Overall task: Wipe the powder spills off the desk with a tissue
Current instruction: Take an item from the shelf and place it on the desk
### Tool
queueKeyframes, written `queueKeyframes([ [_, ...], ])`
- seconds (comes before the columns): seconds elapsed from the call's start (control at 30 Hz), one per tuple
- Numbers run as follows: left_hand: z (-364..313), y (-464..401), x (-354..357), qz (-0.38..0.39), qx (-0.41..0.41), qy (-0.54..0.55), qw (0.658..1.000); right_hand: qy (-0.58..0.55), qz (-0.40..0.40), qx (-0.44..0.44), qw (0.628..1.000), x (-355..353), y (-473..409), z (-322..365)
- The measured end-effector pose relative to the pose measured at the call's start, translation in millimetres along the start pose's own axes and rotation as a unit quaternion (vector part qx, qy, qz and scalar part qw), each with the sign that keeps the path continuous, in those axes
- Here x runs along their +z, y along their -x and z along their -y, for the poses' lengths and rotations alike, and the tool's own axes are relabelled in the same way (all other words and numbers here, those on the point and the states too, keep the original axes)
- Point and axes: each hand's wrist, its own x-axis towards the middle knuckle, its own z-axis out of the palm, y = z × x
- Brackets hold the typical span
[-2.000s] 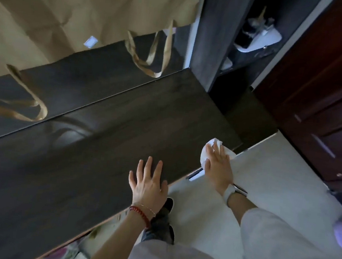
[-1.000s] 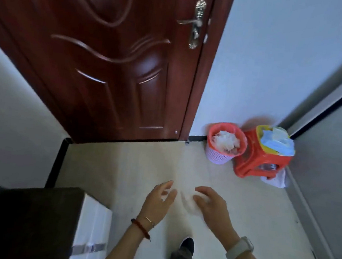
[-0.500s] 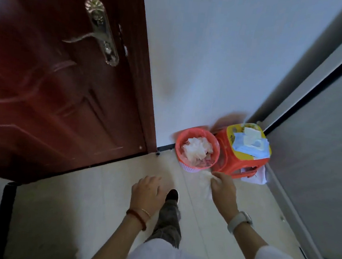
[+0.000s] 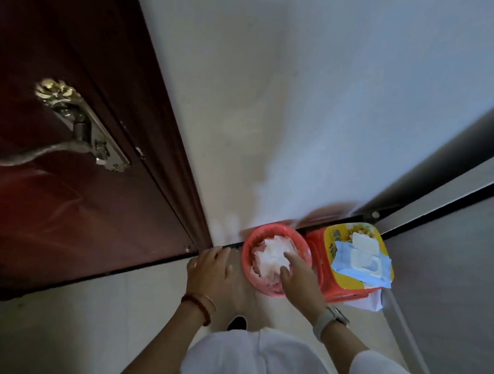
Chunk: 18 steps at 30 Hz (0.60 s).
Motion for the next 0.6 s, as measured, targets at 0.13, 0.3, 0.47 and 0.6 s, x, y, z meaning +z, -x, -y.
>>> queueKeyframes([
  [0.13,8,14,-12,-0.051,-0.067,0.024,0.996,0.079,0.033,-0.102,0.991,-4,-13,20],
  [0.3,30,82,-20,-0.16,-0.24,0.066,0.955,0.139,0.114,-0.298,0.938,17,-16,69],
  [0.47,40,206,-3,-0.215,-0.468,0.104,0.851,0.177,0.223,-0.468,0.837,71,31,124],
  [0.6,49,312,14,-0.25,-0.592,0.116,0.757,0.197,0.324,-0.56,0.737,126,104,154],
])
